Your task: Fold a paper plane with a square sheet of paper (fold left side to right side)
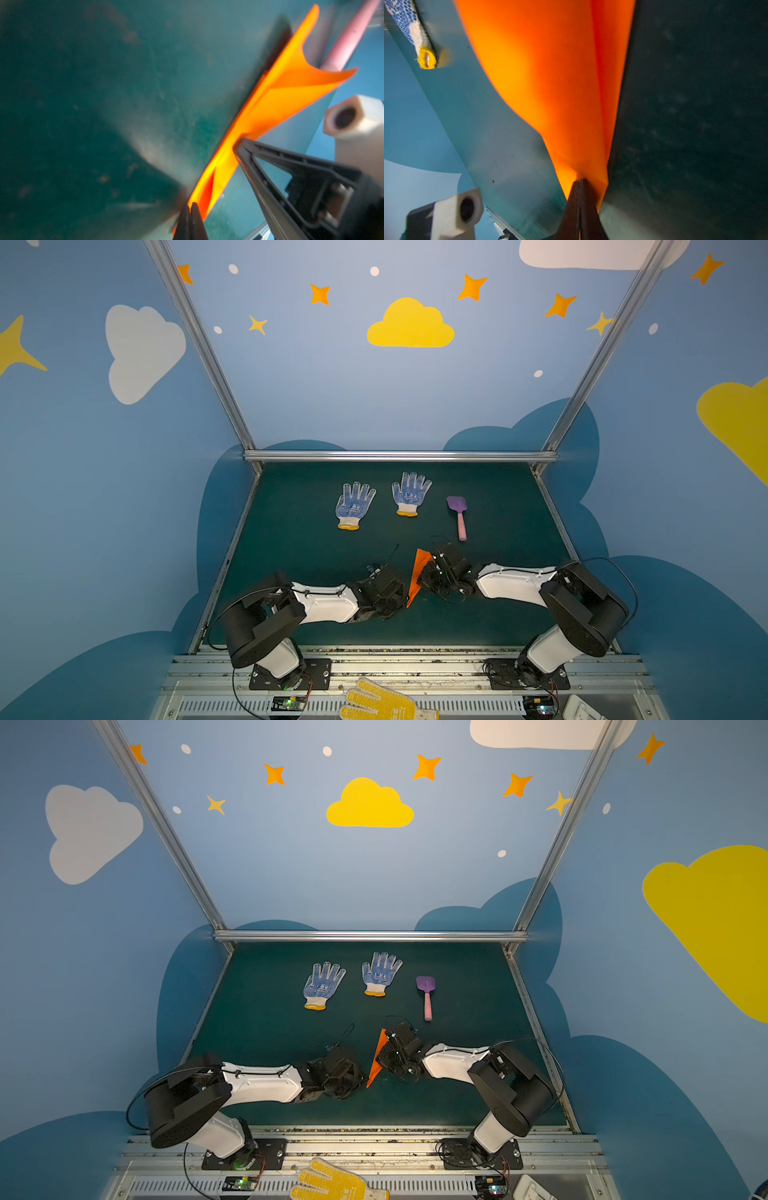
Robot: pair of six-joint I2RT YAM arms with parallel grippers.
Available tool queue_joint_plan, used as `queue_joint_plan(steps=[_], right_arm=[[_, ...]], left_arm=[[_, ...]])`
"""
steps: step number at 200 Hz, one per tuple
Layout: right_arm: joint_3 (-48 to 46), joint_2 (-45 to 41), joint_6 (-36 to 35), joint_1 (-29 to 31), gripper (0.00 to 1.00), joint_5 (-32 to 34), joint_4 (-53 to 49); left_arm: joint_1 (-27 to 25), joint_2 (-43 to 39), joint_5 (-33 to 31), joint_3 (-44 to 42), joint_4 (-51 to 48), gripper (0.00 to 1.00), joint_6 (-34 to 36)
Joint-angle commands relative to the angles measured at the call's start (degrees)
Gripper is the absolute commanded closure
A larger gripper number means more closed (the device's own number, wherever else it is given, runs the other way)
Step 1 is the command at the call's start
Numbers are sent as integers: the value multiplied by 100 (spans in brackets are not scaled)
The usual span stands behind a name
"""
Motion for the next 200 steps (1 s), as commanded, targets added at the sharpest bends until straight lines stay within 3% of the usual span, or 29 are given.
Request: queue_joint_plan(steps=[1,200], right_arm=[[-264,93,62,51,100,133,-821],[-367,85,143,52,100,87,-738]], left_arm=[[-63,-187,-34,250,-132,97,472],[-30,707,-262,515,426,97,529]])
